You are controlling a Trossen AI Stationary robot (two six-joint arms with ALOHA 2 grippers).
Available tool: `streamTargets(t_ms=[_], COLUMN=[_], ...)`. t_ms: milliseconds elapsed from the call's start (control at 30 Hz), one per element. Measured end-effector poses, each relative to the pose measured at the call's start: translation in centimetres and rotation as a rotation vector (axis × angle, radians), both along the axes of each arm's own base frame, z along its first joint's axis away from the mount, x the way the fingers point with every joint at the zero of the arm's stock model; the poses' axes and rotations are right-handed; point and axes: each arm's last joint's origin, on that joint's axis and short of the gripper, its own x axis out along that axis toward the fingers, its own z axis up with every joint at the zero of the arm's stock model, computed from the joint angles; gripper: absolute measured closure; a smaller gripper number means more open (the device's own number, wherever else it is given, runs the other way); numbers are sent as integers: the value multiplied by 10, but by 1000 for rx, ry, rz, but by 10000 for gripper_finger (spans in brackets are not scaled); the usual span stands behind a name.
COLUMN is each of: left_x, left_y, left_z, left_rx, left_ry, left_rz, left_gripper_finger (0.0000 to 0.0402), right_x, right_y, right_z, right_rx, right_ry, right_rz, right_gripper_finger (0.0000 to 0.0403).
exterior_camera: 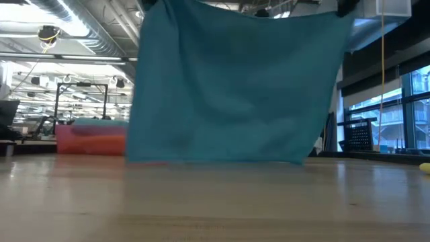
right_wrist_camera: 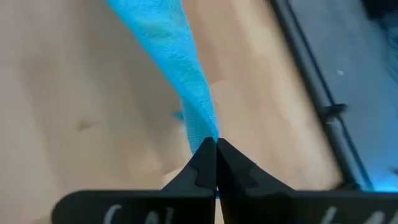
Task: Roll microfiber towels into tight, uniform cylinder then place into a basket
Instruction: Fold the blue microfiber towel
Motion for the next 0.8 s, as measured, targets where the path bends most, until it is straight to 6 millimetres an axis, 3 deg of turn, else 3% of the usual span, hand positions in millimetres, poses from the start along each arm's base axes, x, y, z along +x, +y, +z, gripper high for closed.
streamTargets(t_ms=[267,467,667,800], left_x=[-10,-26,-36,-37], left_y=[-80,-120,-147,-153], left_z=[-59,-94,-106,-104], left_rx=[-36,-109,-217,-218], left_ry=[187,252,192,152], left_rz=[-163,-160,-204,-230], left_gripper_finger=[401,401,401,401], right_x=[-13,-22,-29,-30], right_y=[56,89,110,113], right_z=[-57,-79,-87,-86], right_rx=[186,374,522,516], right_ry=[-36,-73,-90,-102], right_rz=[125,236,328,340], right_gripper_finger=[401,401,400,400])
